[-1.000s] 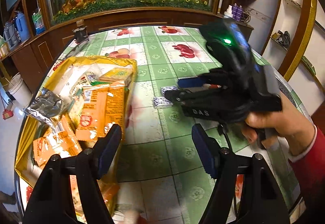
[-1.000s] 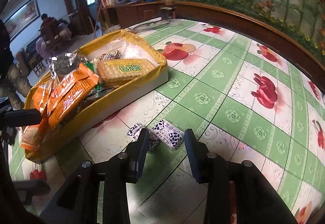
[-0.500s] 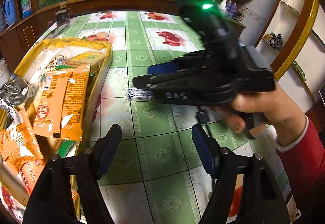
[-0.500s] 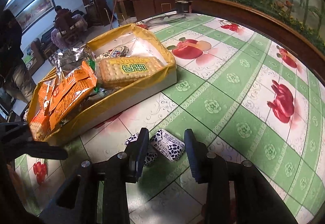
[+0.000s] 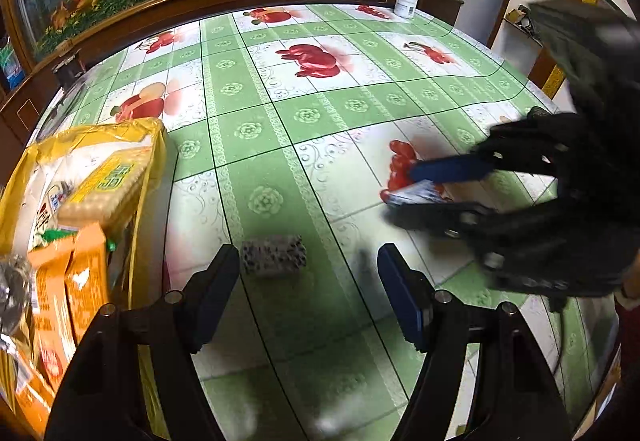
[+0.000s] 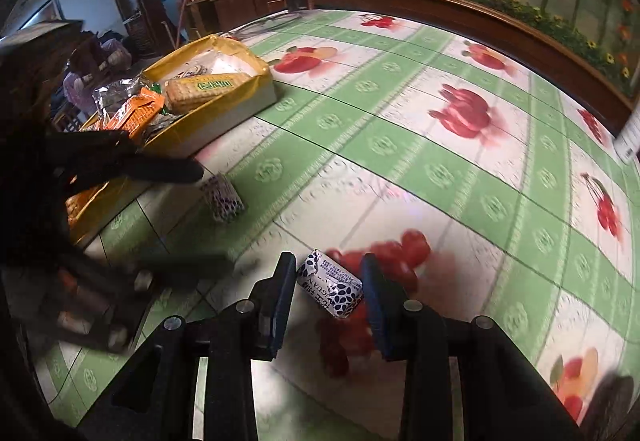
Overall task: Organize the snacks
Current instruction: 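Grasp a blue-and-white candy with the right tool while the left tool grasps another candy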
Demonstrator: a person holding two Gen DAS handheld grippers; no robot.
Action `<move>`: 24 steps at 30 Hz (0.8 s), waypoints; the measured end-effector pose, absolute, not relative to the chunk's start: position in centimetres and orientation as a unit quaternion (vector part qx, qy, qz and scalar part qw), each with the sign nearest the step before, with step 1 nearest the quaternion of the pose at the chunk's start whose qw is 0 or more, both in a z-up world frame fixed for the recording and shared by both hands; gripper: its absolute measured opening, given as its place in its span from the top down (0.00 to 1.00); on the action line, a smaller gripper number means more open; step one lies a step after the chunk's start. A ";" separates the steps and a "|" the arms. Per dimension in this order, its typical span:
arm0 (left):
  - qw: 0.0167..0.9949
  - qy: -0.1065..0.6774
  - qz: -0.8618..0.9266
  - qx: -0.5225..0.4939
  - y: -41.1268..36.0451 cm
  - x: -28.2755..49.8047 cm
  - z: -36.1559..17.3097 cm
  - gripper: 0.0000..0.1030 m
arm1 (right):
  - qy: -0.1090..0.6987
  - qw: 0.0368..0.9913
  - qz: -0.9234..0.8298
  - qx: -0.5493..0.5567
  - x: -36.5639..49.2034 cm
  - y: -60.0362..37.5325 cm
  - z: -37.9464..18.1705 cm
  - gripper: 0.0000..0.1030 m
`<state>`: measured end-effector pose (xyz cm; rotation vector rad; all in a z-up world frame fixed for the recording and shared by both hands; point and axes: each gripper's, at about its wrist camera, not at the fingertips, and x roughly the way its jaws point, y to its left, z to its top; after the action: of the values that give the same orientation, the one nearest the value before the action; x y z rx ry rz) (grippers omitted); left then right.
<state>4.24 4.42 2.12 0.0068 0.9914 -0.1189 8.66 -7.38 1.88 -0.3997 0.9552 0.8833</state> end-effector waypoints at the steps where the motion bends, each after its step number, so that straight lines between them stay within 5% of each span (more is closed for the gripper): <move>1: 0.874 0.484 -0.052 0.000 4.7 4.6 1.7 0.31 | 0.443 0.780 0.406 -0.177 8.5 -7.9 2.0 0.66; 7: 0.879 0.476 -0.015 -0.002 5.1 5.1 1.2 0.33 | 0.441 0.790 0.402 -0.143 6.8 -10.3 2.8 0.67; 15: 0.881 0.473 0.021 -0.004 5.5 4.9 0.9 0.69 | 0.429 0.800 0.406 -0.109 4.8 -11.5 3.7 0.67; 24: 0.884 0.467 0.024 0.006 4.2 4.0 1.0 0.72 | 0.426 0.810 0.395 -0.079 4.2 -12.2 4.1 0.67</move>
<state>3.97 4.16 0.96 0.0131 0.9714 0.0501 4.19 -12.19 4.08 -0.1678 0.9115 0.8443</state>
